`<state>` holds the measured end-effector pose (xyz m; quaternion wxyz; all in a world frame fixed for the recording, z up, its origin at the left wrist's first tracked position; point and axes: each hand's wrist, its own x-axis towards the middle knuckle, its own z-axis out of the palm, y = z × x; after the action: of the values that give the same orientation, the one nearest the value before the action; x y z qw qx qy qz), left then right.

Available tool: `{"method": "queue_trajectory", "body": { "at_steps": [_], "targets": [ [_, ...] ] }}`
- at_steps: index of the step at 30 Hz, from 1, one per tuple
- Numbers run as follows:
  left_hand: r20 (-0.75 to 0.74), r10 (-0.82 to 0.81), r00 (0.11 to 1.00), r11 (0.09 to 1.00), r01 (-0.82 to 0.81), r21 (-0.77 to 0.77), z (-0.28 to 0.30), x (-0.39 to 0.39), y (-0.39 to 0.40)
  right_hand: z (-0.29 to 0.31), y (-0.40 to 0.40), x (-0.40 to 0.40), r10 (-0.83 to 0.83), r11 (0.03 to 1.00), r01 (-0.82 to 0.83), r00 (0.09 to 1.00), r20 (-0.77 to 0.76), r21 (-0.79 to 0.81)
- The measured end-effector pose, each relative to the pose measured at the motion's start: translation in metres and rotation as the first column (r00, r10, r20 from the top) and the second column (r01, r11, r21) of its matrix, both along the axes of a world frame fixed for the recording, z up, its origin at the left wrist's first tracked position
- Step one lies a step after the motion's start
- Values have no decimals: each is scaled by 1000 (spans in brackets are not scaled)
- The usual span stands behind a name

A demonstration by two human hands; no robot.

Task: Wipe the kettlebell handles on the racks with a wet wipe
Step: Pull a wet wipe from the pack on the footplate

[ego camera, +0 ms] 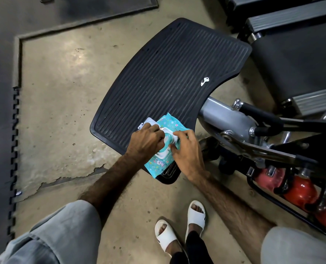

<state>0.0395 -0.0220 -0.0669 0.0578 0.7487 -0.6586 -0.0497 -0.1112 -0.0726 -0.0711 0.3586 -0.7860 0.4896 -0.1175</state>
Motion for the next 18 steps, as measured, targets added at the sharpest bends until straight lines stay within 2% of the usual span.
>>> {"method": "queue_trajectory", "body": {
  "at_steps": [4, 7, 12, 18],
  "targets": [
    [-7, -4, 1000, 999, 5, 36, 2, 2, -1, 5, -1, 3, -11, 1000, 9, 987, -162, -9],
    [60, -38, 997, 998, 34, 57, 0, 1, -4, 8, -2, 4, 0, 997, -18, 966, -259, -69],
    [130, -94, 987, 995, 89, 45, -2, 0, -5, 9, -1, -2, 74, 990, -99, 971, -226, -103],
    [52, -108, 993, 994, 107, 26, 1, 1, -5, 5, -10, -10, 293, 918, -352, 912, -286, -183]
  ]
}}
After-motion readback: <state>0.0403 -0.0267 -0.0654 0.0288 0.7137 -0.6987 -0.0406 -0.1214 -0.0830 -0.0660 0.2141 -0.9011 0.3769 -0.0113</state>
